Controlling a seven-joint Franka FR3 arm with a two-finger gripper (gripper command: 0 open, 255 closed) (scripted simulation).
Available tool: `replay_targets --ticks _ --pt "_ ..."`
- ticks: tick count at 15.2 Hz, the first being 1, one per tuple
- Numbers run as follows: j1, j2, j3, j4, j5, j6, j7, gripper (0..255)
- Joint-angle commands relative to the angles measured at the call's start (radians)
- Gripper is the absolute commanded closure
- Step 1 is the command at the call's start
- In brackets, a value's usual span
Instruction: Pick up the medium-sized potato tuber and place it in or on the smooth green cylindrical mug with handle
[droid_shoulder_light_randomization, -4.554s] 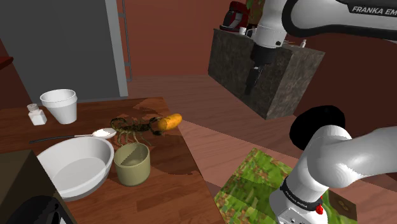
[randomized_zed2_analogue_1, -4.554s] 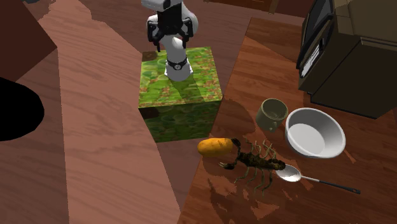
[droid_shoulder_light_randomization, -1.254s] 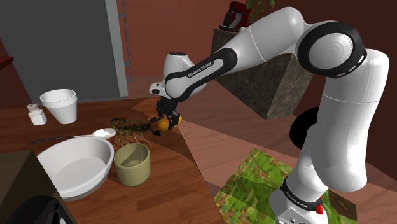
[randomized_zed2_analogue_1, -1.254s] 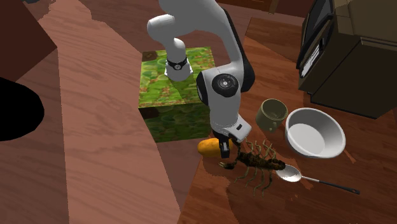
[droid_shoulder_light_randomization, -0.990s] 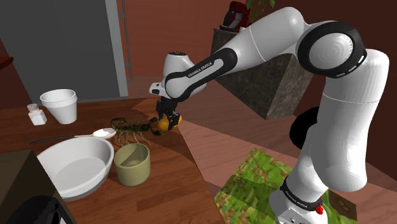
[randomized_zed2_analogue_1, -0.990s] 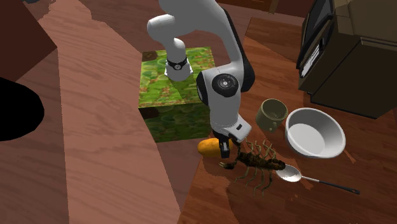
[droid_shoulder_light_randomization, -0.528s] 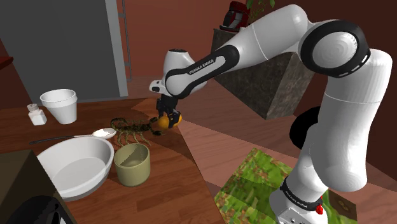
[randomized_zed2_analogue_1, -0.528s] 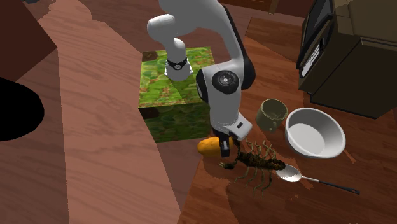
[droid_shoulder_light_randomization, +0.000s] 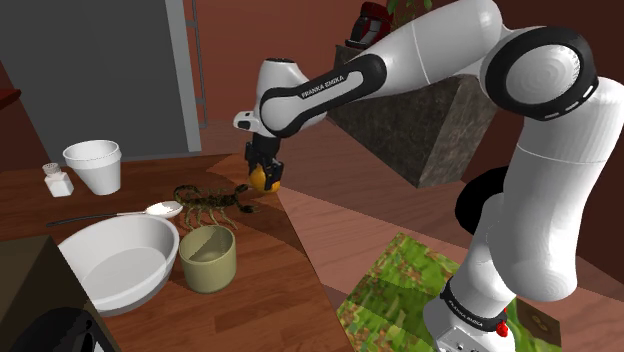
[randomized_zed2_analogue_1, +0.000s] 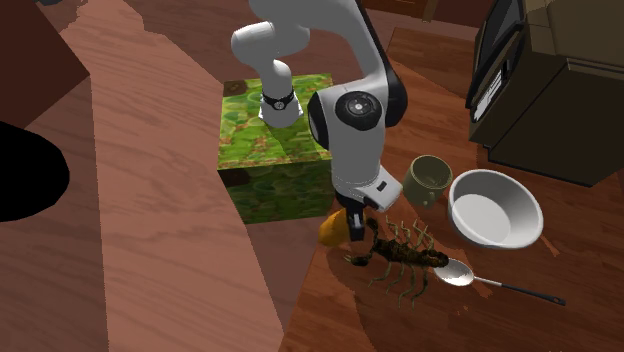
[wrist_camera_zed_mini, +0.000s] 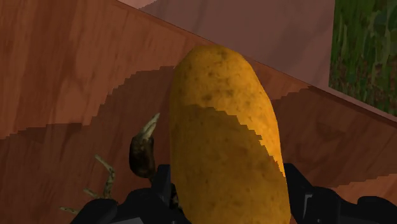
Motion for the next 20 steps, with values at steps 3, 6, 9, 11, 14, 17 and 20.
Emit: replay_targets --ticks 3,6,9,11,14,17,20 --pt "0.0 -0.025 -0.001 0.022 -0.005 -0.048 0.004 255" --pt "0.001 -0.041 -0.002 0.044 -0.008 -0.085 0.008 255" --pt "0.001 -0.054 -0.002 0.068 -0.01 -0.122 0.011 255" --pt "0.001 -0.062 -0.003 0.085 -0.012 -0.147 0.013 255" --pt "0.001 -0.073 -0.003 0.112 -0.014 -0.185 0.015 255" --pt "0.001 -0.082 -0.003 0.142 -0.016 -0.223 0.018 255" --pt "0.001 -0.089 -0.004 0.173 -0.018 -0.262 0.02 255"
